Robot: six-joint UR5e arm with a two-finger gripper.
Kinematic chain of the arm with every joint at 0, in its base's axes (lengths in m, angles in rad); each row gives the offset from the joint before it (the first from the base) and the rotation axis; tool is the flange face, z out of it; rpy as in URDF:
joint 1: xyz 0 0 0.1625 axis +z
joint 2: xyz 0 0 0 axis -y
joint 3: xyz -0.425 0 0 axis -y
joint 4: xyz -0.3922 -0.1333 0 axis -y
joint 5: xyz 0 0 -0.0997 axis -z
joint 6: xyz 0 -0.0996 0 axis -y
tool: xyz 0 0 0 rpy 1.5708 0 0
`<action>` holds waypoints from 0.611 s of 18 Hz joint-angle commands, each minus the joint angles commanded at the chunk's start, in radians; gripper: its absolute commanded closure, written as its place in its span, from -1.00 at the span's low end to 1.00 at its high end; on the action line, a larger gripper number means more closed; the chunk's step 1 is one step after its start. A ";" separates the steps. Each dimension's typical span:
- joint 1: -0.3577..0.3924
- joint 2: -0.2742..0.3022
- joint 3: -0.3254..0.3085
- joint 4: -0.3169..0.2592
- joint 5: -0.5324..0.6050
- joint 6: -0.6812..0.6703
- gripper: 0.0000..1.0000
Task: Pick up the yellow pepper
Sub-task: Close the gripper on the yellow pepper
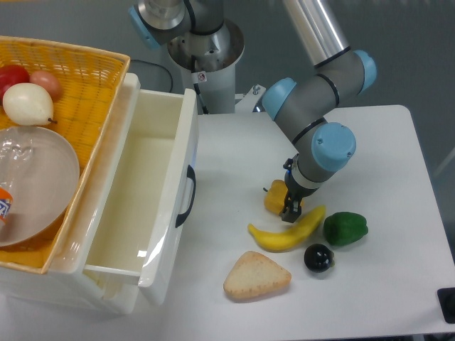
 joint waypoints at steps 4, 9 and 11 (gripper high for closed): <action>0.000 0.002 0.002 -0.002 0.002 -0.027 0.05; -0.006 0.003 0.017 -0.003 0.003 -0.100 0.91; -0.009 0.005 0.032 -0.006 0.006 -0.121 1.00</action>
